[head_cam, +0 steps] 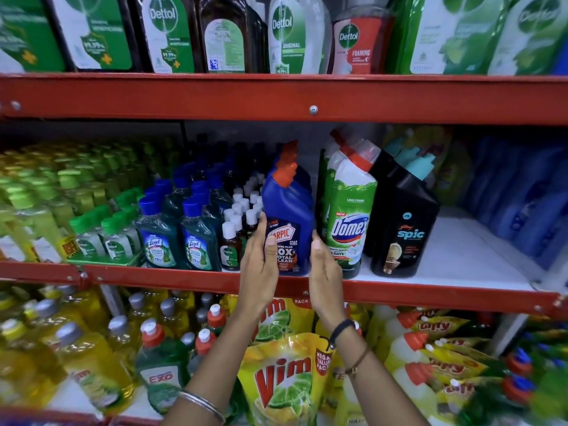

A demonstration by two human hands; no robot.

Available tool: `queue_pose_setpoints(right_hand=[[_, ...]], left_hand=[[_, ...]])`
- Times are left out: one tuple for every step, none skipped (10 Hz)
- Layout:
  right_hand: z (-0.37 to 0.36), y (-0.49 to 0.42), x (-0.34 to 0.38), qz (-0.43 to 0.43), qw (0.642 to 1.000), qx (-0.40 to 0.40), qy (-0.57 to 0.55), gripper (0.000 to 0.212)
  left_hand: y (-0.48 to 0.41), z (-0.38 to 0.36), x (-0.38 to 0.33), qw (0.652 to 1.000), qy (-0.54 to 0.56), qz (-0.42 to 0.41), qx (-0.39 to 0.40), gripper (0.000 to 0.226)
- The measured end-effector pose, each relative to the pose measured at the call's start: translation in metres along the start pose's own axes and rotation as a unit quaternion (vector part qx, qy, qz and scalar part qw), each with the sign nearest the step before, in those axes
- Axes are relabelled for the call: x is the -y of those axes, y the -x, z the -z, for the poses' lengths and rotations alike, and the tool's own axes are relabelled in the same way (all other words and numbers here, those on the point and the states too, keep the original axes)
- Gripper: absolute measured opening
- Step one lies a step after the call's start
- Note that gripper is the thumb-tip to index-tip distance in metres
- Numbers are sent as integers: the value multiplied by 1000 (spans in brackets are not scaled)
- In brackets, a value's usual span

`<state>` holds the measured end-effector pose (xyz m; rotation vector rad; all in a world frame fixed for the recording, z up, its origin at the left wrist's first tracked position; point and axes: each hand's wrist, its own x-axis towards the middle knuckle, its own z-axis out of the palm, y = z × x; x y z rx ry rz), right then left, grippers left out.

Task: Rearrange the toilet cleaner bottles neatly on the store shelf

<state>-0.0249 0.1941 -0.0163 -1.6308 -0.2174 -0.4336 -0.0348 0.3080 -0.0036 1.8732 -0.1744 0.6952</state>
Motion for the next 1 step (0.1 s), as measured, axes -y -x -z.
queue_pose_setpoints(right_hand=[[17, 17, 0, 4, 1000, 5, -10, 48]], left_hand=[[10, -10, -12, 998, -7, -24, -61, 54]])
